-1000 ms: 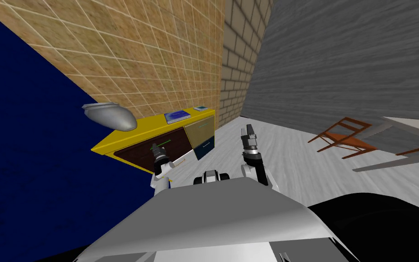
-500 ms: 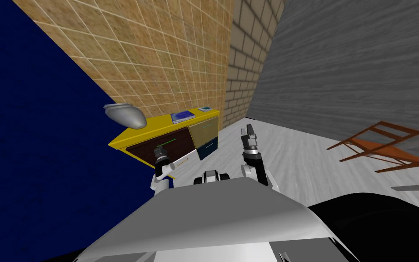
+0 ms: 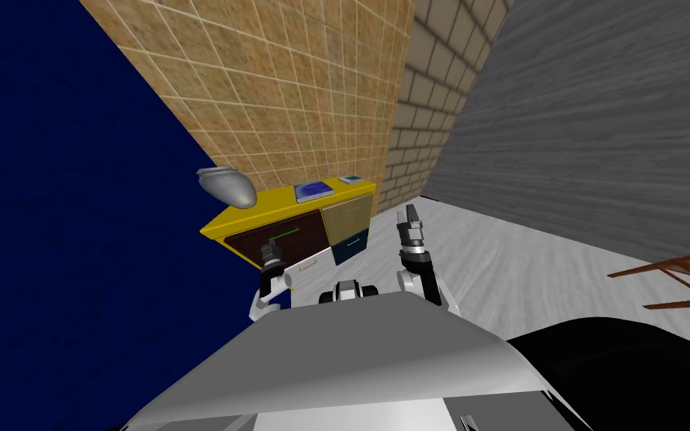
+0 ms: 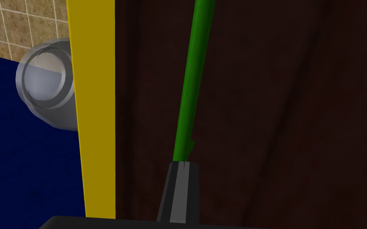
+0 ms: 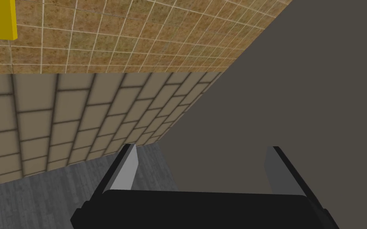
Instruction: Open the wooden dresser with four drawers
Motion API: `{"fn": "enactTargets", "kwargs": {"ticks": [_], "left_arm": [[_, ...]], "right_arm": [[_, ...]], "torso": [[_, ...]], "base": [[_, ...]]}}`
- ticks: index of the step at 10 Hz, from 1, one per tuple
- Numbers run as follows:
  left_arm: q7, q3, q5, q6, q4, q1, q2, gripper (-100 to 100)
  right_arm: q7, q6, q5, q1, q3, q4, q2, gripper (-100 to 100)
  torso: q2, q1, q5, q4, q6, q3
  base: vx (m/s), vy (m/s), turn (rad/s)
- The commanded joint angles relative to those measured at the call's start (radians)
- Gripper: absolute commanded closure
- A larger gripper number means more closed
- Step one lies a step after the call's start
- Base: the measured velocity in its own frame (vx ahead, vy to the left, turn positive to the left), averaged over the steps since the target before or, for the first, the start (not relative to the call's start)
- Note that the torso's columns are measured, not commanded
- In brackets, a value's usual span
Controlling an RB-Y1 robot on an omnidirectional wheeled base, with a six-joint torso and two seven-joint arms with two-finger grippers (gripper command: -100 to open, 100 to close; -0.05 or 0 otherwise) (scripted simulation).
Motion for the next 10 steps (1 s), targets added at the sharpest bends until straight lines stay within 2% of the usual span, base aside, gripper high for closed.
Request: {"fn": "enactTargets", "kwargs": {"ticks": [1,2,3,4,5,6,7,8,9,10], "left_arm": [[0.018,-0.076,-0.007,-0.004,-0.065,0.069,-0.008,100],[0.018,-0.105,-0.007,-0.004,-0.065,0.079,-0.008,100],[0.029,-0.138,-0.012,-0.008,-0.106,0.127,-0.012,100],[0.029,-0.162,-0.012,-0.008,-0.106,0.128,-0.012,100],[0.039,-0.197,-0.017,-0.012,-0.146,0.174,-0.017,100],[0.039,-0.22,-0.017,-0.012,-0.146,0.176,-0.017,100],[0.05,-0.252,-0.022,-0.016,-0.186,0.215,-0.021,100],[0.05,-0.277,-0.022,-0.016,-0.186,0.224,-0.021,100],[0.061,-0.309,-0.027,-0.021,-0.226,0.265,-0.026,100],[0.061,-0.335,-0.027,-0.021,-0.226,0.273,-0.026,100]], "right_arm": [[0.0,0.0,0.0,0.0,0.0,0.0,0.0,0],[0.0,0.0,0.0,0.0,0.0,0.0,0.0,0],[0.0,0.0,0.0,0.0,0.0,0.0,0.0,0],[0.0,0.0,0.0,0.0,0.0,0.0,0.0,0],[0.0,0.0,0.0,0.0,0.0,0.0,0.0,0],[0.0,0.0,0.0,0.0,0.0,0.0,0.0,0],[0.0,0.0,0.0,0.0,0.0,0.0,0.0,0],[0.0,0.0,0.0,0.0,0.0,0.0,0.0,0],[0.0,0.0,0.0,0.0,0.0,0.0,0.0,0],[0.0,0.0,0.0,0.0,0.0,0.0,0.0,0]], "torso": [[0.002,-0.002,0.0,0.001,0.002,0.001],[0.002,-0.003,-0.001,0.001,0.0,0.001],[0.006,-0.003,-0.001,0.002,0.0,0.003],[0.006,-0.001,-0.001,0.002,-0.002,0.004],[0.009,-0.002,-0.001,0.003,-0.001,0.005],[0.009,-0.003,-0.001,0.003,-0.002,0.005],[0.01,-0.003,-0.001,0.003,-0.001,0.006],[0.008,-0.003,-0.001,0.003,-0.002,0.005],[0.007,-0.003,-0.001,0.002,-0.001,0.004],[0.007,-0.003,-0.001,0.002,-0.002,0.004]], "base": [[0.106,-0.008,0.279],[0.098,-0.009,0.137],[0.128,0.012,0.272],[0.105,0.007,0.158],[0.096,-0.002,0.257],[0.076,-0.011,0.183],[0.097,-0.007,0.277],[0.093,-0.016,0.152],[0.103,-0.017,0.253],[0.083,-0.008,0.175]]}}
